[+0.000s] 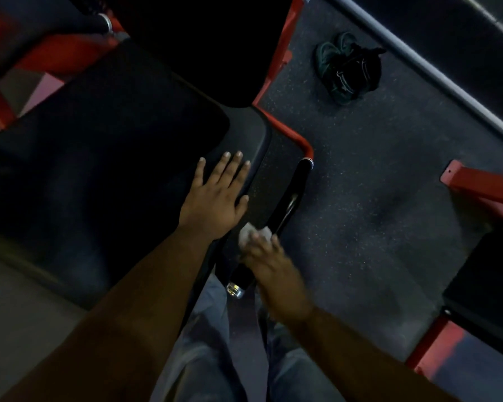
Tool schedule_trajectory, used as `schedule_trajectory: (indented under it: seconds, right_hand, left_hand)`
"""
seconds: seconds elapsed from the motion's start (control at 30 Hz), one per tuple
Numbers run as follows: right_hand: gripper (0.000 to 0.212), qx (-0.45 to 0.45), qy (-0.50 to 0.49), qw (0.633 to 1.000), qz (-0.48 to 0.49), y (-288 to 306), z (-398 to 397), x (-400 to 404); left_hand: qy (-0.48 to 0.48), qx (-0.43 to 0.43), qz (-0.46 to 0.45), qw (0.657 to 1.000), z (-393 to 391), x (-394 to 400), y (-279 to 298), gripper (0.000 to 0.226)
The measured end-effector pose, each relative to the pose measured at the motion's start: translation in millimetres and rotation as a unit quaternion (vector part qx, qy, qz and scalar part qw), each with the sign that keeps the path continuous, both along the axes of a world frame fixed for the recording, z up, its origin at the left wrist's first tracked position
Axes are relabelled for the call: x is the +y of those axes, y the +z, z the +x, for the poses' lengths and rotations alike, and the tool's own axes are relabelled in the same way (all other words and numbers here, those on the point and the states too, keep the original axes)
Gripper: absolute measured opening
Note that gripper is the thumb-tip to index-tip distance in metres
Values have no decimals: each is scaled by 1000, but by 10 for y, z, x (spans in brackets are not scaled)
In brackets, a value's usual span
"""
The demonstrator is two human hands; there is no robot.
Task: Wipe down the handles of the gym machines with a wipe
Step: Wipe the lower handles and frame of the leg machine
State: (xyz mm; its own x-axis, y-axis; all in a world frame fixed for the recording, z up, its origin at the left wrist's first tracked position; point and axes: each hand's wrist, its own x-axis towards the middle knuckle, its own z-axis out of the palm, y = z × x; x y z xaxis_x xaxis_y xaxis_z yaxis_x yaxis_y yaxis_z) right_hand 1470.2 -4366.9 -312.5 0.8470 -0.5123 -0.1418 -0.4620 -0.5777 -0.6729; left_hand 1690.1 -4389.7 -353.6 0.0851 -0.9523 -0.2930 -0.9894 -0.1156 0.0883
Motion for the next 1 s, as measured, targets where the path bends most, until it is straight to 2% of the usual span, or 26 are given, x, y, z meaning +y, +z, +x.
schedule_trajectory:
  seconds: [0.17, 0.2, 0.23, 0.3, 0.33, 0.37, 0.43, 0.47, 0.53, 0.6, 0.67, 0.8, 1.0]
  right_hand:
    - [39, -60, 5, 989, 133, 126, -236, 224]
    - [46, -63, -51, 980, 182, 201, -254, 146]
    - [50, -75, -146, 963, 216, 288, -249, 10]
    - [41, -130, -377, 893, 206, 330, -223, -371]
    - [37, -143, -477, 840, 215, 270, -188, -603]
    - [36, -153, -551, 776, 266, 181, -99, -845]
    - [39, -179, -625, 646, 400, -127, 80, -1231]
    - [37, -175, -643, 598, 446, -283, 151, -1362]
    - [21, -163, -666, 544, 484, -475, 267, -1459]
    - [13, -166, -671, 522, 500, -323, 393, -1392]
    - [19, -183, -668, 499, 521, -172, 426, -1202]
    - [35, -174, -656, 499, 539, 93, 323, -814]
    - [26, -173, -707, 459, 510, -84, 384, -1213]
  left_hand:
    - [-4, -4, 9, 1000, -7, 4, 2, 71]
    - [-4, -6, 9, 1000, -8, 6, 2, 71]
    - [-4, -8, 8, 1000, -8, 10, 1, 71]
    - [-3, -5, 2, 1000, -5, 10, 5, 71]
    - [-3, -3, -1, 1000, -5, 12, 6, 70]
    - [-3, -3, -4, 1000, -5, 17, 3, 70]
    - [-3, -4, -6, 1000, 0, 23, -7, 70]
    - [-3, -3, -7, 1000, 3, 23, -10, 70]
    - [0, 0, -7, 1000, 4, 20, -17, 70]
    - [1, -1, -9, 1000, 0, 21, -18, 70]
    - [1, 1, -14, 1000, 1, 22, -27, 70]
    - [1, 3, -20, 1000, 2, 29, -31, 70]
    - [3, 6, -15, 1000, -4, 29, -27, 70]
